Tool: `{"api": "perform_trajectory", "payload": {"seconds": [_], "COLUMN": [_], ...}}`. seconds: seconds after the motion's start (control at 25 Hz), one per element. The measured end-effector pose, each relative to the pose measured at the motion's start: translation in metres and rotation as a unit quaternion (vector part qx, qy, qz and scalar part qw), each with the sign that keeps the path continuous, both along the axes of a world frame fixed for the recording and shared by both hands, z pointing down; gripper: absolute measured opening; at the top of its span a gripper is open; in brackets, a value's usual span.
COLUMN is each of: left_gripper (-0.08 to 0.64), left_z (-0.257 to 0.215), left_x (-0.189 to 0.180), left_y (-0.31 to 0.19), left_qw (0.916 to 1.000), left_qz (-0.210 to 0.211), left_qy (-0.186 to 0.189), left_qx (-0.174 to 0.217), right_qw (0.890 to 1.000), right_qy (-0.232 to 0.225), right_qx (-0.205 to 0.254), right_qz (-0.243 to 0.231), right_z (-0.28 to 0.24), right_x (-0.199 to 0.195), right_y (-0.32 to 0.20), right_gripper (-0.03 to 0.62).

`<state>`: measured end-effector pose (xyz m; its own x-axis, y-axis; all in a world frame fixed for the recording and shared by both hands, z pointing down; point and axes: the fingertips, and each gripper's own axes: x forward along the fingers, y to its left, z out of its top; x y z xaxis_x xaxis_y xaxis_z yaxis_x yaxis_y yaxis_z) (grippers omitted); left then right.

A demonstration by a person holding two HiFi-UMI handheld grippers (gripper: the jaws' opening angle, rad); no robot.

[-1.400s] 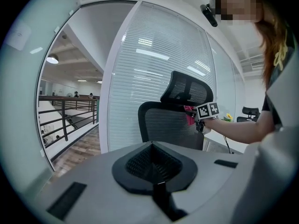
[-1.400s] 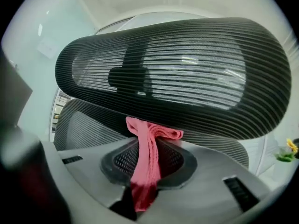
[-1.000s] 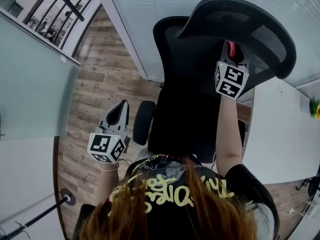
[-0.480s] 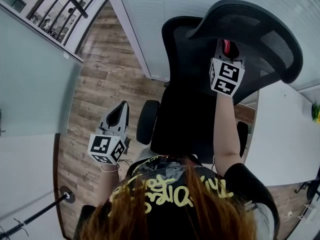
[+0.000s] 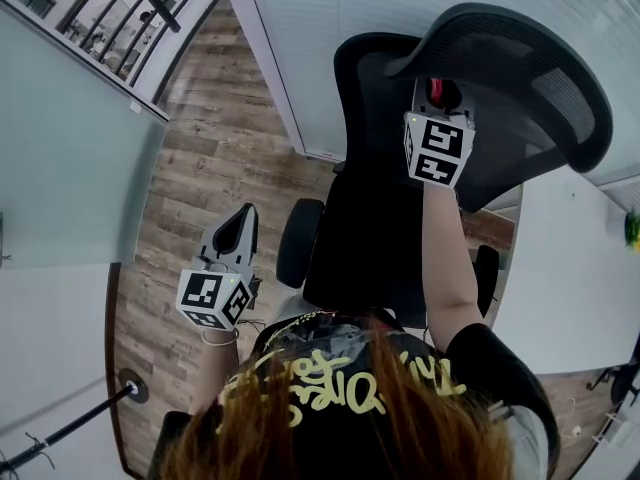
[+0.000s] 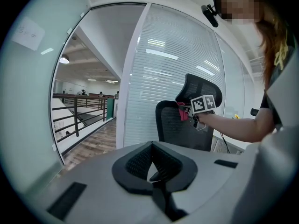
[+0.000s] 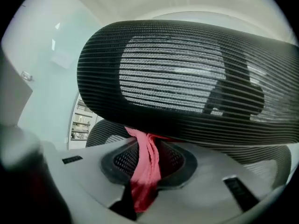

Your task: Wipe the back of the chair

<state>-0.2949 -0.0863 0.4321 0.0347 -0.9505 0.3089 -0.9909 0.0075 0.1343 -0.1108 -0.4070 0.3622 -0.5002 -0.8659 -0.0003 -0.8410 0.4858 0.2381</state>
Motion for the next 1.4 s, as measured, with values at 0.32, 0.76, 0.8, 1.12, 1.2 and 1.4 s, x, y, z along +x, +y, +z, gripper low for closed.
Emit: {"api": "perform_trajectory", "payload": {"seconds": [0.32, 0.76, 0.8, 1.12, 1.2, 1.4], "left_gripper": [-0.008, -0.008, -0.008, -0.008, -0.008, -0.008], "left_z": [-0.002, -0.003, -0.003, -0.005, -0.007, -0.012], "left_x": [-0.011, -0.020, -0.021, -0.024, -0.025, -0.020], "left_y": [0.008, 0.014, 0.014, 0.018, 0.018, 0.014], "left_qw": [0.9999, 0.9998, 0.9998, 0.9996, 0.9995, 0.9996], "left_qz": [-0.011, -0.017, -0.018, -0.028, -0.029, -0.022], "left_qy": [-0.004, -0.006, -0.006, -0.006, -0.006, -0.008], "left_qx": [0.000, 0.001, 0.002, 0.006, 0.009, 0.018], "right_qw": [1.000, 0.997, 0.997, 0.989, 0.985, 0.976], "right_qy": [-0.010, -0.027, -0.028, -0.038, -0.046, -0.056], "right_qx": [-0.007, -0.012, -0.013, -0.036, -0.052, -0.065], "right_qz": [-0.021, -0.070, -0.077, -0.139, -0.157, -0.199], "right_z": [0.000, -0.002, -0.002, 0.002, 0.004, 0.006], "right_x": [-0.027, -0.073, -0.077, -0.112, -0.119, -0.123], "right_y": [0.007, 0.023, 0.025, 0.044, 0.054, 0.087], "right_gripper": [0.071, 0.071, 0.071, 0.071, 0.071, 0.071]}}
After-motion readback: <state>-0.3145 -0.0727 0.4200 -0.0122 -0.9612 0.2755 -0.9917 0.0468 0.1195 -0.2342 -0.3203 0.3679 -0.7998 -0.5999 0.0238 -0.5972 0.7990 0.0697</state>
